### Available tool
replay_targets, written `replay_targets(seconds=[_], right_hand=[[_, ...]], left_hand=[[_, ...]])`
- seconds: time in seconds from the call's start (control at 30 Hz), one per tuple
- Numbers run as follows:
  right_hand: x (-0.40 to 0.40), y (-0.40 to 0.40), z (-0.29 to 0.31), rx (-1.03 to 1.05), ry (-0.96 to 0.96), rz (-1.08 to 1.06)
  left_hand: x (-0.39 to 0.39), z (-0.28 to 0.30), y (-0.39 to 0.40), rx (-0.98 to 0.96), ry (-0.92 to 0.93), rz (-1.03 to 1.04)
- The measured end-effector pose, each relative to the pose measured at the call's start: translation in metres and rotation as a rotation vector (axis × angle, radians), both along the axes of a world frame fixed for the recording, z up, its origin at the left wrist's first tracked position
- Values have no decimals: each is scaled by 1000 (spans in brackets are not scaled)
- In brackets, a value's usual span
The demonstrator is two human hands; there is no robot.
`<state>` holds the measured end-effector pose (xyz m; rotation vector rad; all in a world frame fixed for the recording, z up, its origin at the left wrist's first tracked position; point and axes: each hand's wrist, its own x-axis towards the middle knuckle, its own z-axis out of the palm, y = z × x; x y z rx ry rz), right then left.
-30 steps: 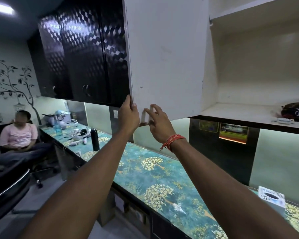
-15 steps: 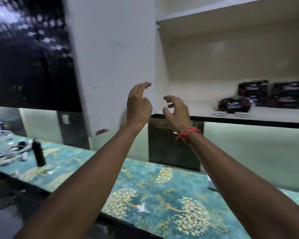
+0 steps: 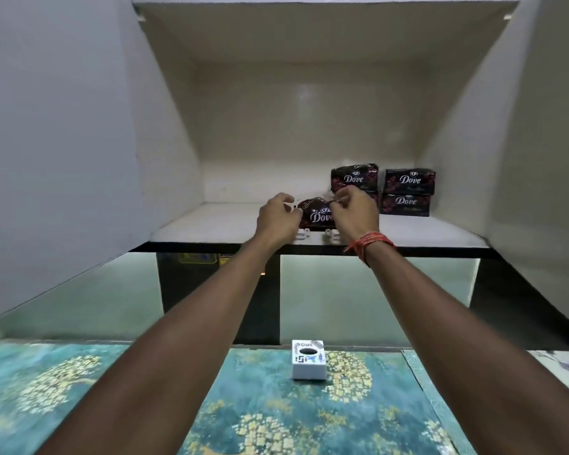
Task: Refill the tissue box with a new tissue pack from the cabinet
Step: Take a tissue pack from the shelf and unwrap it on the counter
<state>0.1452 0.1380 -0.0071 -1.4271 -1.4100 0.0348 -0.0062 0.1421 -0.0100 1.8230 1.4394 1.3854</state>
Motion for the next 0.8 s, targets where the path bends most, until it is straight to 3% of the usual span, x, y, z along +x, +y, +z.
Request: replay_targets(seconds=[0.13, 0.27, 0.4, 0.6, 0.7, 0.8], right_hand=[[26, 44, 7, -225, 3, -114], [26, 50, 8, -387, 147, 80], [13, 37, 3, -215, 288, 102], [-19, -39, -18, 220, 686, 211], [-34, -77, -46, 262, 845, 275], [-46, -102, -92, 205, 838, 275]], left_hand=[[15, 3, 36, -201, 84, -13], [19, 4, 56, -249, -12, -44], [17, 4, 37, -172, -335, -104], [-7, -19, -35, 160, -661, -137], [-17, -57, -63, 150, -822, -166], [-22, -113, -74, 6, -1024, -137]])
